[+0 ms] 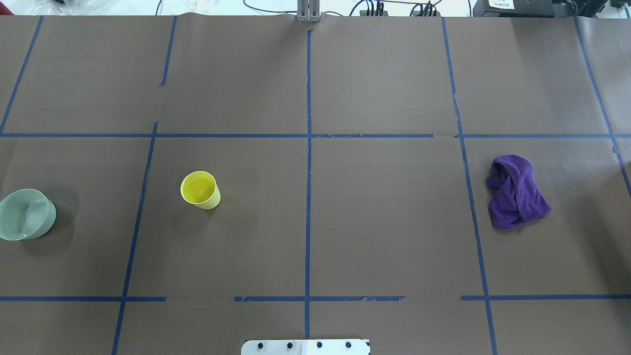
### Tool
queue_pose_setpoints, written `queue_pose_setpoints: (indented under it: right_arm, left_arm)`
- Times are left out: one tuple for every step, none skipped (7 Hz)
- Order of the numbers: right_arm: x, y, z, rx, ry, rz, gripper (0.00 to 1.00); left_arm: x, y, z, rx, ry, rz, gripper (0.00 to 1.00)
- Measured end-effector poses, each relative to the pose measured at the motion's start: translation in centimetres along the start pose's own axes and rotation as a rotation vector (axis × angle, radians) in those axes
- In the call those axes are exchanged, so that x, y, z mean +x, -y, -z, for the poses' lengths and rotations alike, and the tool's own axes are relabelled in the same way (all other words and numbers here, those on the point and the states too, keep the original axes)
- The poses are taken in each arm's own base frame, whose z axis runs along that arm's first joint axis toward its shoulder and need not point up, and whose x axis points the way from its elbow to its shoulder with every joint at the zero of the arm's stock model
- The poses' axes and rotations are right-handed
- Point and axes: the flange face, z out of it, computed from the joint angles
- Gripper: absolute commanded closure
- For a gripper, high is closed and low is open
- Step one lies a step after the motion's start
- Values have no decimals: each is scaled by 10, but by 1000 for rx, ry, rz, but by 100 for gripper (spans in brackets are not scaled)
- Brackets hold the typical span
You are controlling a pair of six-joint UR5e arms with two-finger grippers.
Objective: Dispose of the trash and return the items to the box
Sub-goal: 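Move the left gripper toward the yellow cup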
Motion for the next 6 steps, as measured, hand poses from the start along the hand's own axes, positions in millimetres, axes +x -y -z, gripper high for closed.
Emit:
queue_pose_setpoints:
  right_arm:
    - [0, 0, 0, 0, 1, 0, 0]
    - [0, 0, 0, 0, 3, -1, 0]
    - [0, -1, -1, -2, 3, -2, 0]
    - [1, -2, -1, -3, 4, -3, 0]
    - [1, -4, -1, -3, 5, -5, 0]
    - [1, -5, -1, -4, 6, -8, 0]
  left_arm:
    - [5, 1, 1, 1, -3, -9, 0]
    - [13, 4, -2, -4, -10, -25, 0]
    - [21, 7, -9, -18, -17, -37, 0]
    - [26, 12, -18, -34, -22, -23, 0]
    - [39, 21, -31, -56, -29, 23, 0]
    - [69, 35, -42, -73, -45, 51, 0]
